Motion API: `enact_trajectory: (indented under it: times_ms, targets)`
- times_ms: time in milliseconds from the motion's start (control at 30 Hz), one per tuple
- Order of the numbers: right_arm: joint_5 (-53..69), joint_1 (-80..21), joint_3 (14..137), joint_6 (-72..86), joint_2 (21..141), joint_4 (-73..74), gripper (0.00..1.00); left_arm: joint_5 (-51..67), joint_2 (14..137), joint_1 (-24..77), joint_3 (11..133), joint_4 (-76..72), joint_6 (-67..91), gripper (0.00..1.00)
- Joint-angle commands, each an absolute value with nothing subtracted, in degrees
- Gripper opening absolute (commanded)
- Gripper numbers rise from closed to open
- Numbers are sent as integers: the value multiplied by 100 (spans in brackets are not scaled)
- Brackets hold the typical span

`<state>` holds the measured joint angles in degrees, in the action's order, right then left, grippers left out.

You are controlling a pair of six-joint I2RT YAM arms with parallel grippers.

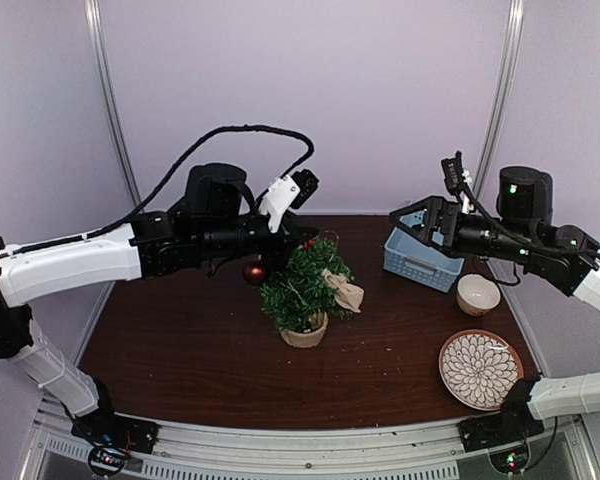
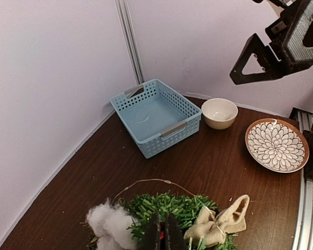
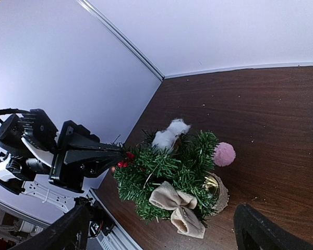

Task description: Decorate the small christmas tree

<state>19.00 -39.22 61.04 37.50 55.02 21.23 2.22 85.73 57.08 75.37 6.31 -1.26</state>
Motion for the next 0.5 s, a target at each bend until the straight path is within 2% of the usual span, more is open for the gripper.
enact_trajectory:
  times_ms: [0, 400, 467]
  targets:
    - [1894, -3878, 6023, 3770, 5416, 2048, 99, 201, 8708, 5682, 7458, 614, -40, 0]
    - [1954, -3824, 5985, 3822, 5414, 2008, 100, 392, 8829, 5681, 7380, 707, -18, 0]
    - [1962, -3815, 5985, 3838, 5422, 1996, 100, 424, 8789, 5683, 7406, 734, -19, 8]
